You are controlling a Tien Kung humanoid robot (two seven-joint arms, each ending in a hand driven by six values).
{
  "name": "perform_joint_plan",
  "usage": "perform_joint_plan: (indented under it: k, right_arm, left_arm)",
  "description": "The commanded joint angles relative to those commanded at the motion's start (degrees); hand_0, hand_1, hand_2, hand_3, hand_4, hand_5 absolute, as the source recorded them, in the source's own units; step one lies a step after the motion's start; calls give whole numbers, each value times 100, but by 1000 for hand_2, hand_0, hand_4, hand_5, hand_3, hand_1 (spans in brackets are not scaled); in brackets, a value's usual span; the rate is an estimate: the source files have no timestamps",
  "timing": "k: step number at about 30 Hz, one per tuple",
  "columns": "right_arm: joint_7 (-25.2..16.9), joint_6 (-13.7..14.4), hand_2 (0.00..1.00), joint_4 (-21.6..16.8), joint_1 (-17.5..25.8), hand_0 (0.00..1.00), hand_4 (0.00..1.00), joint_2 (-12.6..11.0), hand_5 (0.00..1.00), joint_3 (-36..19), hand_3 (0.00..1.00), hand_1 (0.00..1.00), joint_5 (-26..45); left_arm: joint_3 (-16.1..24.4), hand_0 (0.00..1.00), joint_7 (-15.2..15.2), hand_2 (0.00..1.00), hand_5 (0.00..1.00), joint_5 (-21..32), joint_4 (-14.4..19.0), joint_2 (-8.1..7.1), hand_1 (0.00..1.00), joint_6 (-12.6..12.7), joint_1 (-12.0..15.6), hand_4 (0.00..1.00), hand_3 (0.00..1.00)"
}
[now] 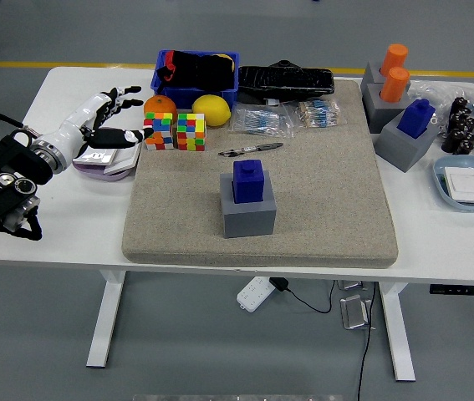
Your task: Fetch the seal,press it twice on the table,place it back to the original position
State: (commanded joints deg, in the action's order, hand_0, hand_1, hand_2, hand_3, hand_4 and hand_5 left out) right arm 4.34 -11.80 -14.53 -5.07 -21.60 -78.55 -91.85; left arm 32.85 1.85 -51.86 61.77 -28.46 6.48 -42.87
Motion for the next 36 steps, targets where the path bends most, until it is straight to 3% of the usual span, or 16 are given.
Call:
perform_joint_plan:
  k: [7, 8, 13, 14, 23, 36]
  right_arm:
    - [0, 3, 703, -3, -4, 802, 768, 16, 553, -19, 660, 709, -16]
    - [0, 4, 703, -2, -4, 801, 769, 17, 553, -21, 660, 709, -18]
    - [-2, 1, 703, -9, -15, 801, 769, 29, 553, -28, 660, 709, -19]
    - [-2, 1, 703, -10, -17, 801, 769, 30, 553, -30, 661, 709, -18]
    - [-1, -2, 703, -4, -17, 801, 769, 56, 553, -33, 661, 709, -33]
    - [-6, -1, 703, -4, -20, 802, 770, 53, 552, -41, 661, 709, -39]
  left_arm:
    - [27, 987, -39, 868, 116, -12, 200, 84, 935, -160, 168, 821, 958]
    - [30, 988, -39, 872, 108, -25, 232, 104, 930, -186, 188, 871, 958]
    - [88, 988, -58, 872, 108, -91, 351, 237, 930, -327, 301, 871, 958]
    - [123, 989, -50, 871, 78, -105, 366, 265, 920, -348, 329, 966, 958]
    - [304, 990, 29, 875, 47, -197, 492, 509, 927, -447, 503, 962, 957]
    - [265, 994, 65, 877, 13, -234, 534, 659, 928, -386, 562, 958, 960]
